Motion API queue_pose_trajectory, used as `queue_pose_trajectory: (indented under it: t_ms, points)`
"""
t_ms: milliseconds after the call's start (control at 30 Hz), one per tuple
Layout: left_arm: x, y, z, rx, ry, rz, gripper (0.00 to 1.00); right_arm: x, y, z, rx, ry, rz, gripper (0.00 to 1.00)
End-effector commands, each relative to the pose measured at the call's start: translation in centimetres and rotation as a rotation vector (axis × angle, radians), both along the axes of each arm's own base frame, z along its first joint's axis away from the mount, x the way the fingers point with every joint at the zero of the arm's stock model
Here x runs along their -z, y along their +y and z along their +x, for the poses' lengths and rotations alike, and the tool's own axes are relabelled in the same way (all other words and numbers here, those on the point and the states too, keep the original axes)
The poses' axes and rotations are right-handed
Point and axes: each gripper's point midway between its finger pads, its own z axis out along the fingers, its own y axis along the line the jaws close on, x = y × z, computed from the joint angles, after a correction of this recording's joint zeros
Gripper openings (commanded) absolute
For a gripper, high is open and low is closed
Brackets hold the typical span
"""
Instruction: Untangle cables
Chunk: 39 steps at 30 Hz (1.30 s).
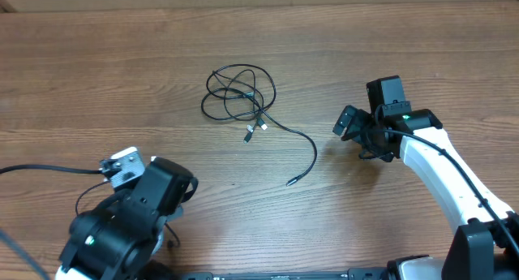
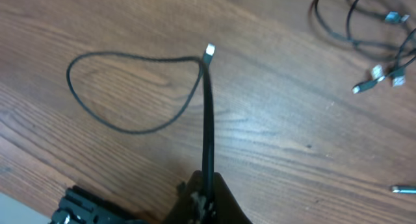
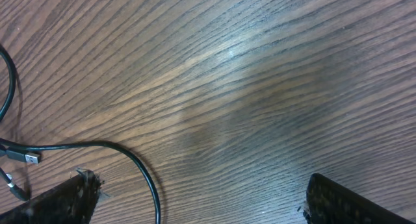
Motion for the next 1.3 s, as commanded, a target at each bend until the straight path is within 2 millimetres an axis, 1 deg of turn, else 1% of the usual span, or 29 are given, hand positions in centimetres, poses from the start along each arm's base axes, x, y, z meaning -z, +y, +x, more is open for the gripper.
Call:
queue_pose_trajectory:
  t_ms: [0, 67, 167, 300, 333, 433, 567, 667, 733, 833, 967, 1033, 1100, 1167, 1267]
  points:
    - [1.4, -0.1, -0.1, -0.015, 0.047, 0.010, 0.09, 0.0, -0.2, 0.2, 0.008, -0.001, -0.005, 1.00]
    - [2.1, -0.1, 0.0, -0.017, 0.072, 0.025, 0.11, 0.0, -0.2, 0.2, 0.008, -0.001, -0.005, 1.00]
    - [3.6, -0.7, 0.1, -0.012, 0.131, 0.027, 0.12, 0.0, -0.2, 0.2, 0.008, -0.001, -0.005, 1.00]
    - [4.9, -0.9, 0.5, -0.015, 0.197, 0.065, 0.13, 0.0, -0.2, 0.2, 0.008, -0.001, -0.005, 1.00]
    - [5.2, -1.0, 0.7, -0.015, 0.212, 0.075, 0.16, 0.0, -0.2, 0.2, 0.008, -0.001, -0.005, 1.00]
    - [5.9, -1.0, 1.1, -0.030, 0.243, 0.091, 0.18, 0.0, -0.2, 0.2, 0.009, -0.001, -0.005, 1.00]
    - [6.5, -0.5, 1.5, -0.068, 0.280, 0.105, 0.18, 0.0, -0.2, 0.2, 0.008, -0.001, -0.005, 1.00]
    - [6.8, -0.3, 1.7, -0.088, 0.292, 0.102, 0.18, 0.0, -0.2, 0.2, 0.008, -0.001, -0.005, 1.00]
    - [7.0, -0.2, 2.0, -0.087, 0.294, 0.096, 0.20, 0.0, -0.2, 0.2, 0.008, -0.001, -0.005, 1.00]
    - [7.2, -0.2, 2.4, -0.094, 0.300, 0.062, 0.27, 0.0, -0.2, 0.2, 0.008, -0.001, -0.005, 1.00]
    - [7.6, -0.3, 2.1, -0.116, 0.332, -0.007, 0.31, 0.0, -0.2, 0.2, 0.008, -0.001, -0.005, 1.00]
    - [7.8, -0.6, 2.3, -0.135, 0.338, -0.065, 0.36, 0.0, -0.2, 0.2, 0.008, -0.001, -0.005, 1.00]
    - [7.9, -0.7, 2.6, -0.153, 0.329, -0.104, 0.39, 0.0, -0.2, 0.2, 0.008, -0.001, -0.005, 1.00]
    - [8.0, -1.0, 3.0, -0.173, 0.317, -0.149, 0.48, 0.0, -0.2, 0.2, 0.008, -0.001, -0.005, 1.00]
    - [8.0, -1.1, 3.3, -0.256, 0.297, -0.206, 0.49, 0.0, -0.2, 0.2, 0.008, -0.001, -0.005, 1.00]
